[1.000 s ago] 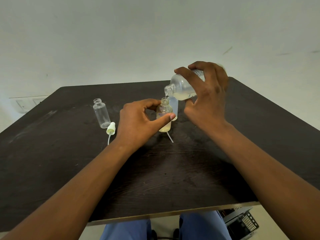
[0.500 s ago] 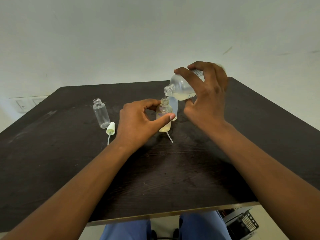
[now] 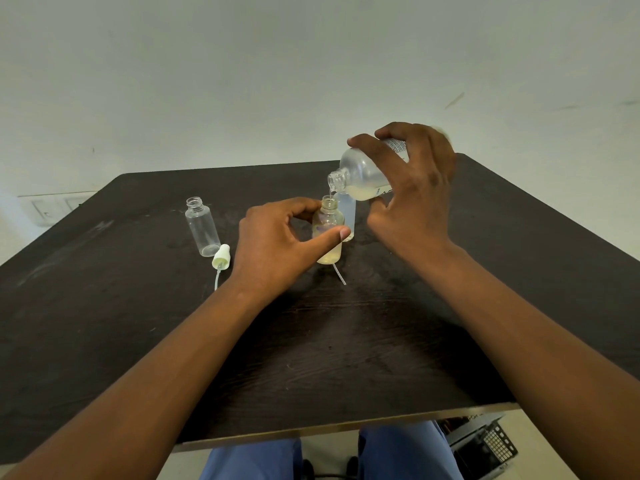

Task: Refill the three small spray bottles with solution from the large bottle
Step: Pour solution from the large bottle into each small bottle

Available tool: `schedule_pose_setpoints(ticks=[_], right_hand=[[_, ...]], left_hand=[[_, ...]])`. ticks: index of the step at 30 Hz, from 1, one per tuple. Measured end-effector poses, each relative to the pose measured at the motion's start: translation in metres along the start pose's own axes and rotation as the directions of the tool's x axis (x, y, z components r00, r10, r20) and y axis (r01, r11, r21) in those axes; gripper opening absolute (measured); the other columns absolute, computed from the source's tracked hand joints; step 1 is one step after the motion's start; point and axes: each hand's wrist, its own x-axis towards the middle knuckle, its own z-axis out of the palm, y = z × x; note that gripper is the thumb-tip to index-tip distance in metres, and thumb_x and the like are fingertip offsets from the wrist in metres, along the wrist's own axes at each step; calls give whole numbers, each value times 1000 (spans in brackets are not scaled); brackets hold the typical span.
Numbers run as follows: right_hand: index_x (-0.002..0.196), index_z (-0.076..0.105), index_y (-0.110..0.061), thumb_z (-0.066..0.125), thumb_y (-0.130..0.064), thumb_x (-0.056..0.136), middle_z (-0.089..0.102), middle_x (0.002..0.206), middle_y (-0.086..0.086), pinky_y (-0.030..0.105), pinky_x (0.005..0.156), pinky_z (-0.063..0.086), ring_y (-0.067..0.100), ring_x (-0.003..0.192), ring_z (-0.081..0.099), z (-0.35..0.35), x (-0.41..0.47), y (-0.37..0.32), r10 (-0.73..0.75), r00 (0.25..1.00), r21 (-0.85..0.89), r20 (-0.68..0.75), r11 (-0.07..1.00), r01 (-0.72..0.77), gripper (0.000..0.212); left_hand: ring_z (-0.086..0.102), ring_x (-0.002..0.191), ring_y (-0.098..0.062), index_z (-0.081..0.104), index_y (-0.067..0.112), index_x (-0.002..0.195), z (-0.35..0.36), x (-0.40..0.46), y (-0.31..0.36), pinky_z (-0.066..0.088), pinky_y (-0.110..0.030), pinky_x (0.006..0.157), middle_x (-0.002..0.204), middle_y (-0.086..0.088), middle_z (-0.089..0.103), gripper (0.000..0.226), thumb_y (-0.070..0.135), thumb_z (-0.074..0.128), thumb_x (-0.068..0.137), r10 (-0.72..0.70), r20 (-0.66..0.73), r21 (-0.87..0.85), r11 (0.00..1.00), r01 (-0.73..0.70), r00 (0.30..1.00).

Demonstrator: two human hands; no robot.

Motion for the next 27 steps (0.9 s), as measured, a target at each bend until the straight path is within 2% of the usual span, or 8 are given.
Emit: schedule_pose_setpoints(ticks=[5, 11, 17, 27], right_hand=[[129, 71, -27, 62, -3, 60, 63, 129, 7, 41, 108, 35, 25, 126, 45, 0, 0, 0, 2, 1000, -5, 6, 1000, -2, 74], [129, 71, -26, 58, -4, 61, 63, 128, 8, 43, 107, 38, 30, 125, 50, -2, 0, -1, -1, 1000, 11, 4, 1000, 1, 73], [128, 71, -27, 57, -4, 60, 63, 128, 6, 44, 109, 38, 31, 125, 52, -3, 0, -2, 1, 1000, 12, 9, 1000, -2, 74], [128, 72, -26, 58, -3, 60, 63, 128, 7, 46, 108, 39, 29, 125, 49, -1, 0, -1, -2, 1000, 22, -1, 1000, 2, 72]], left_hand=[[58, 65, 18, 79, 24, 113, 0, 0, 0, 42, -14, 66, 86, 28, 65, 48, 54, 86, 77, -3, -3, -4, 1000, 3, 1000], [58, 65, 19, 79, 25, 112, 0, 0, 1, 39, -7, 64, 84, 33, 62, 45, 53, 86, 77, 2, -2, 0, 1000, -2, 1000], [60, 66, 18, 78, 26, 115, 0, 0, 1, 46, -14, 67, 90, 27, 67, 50, 57, 84, 77, -1, 19, -5, 1000, 1, 1000], [60, 66, 18, 78, 25, 116, 0, 0, 1, 45, -12, 67, 91, 25, 68, 52, 58, 84, 76, -2, 18, 1, 1000, 2, 1000]])
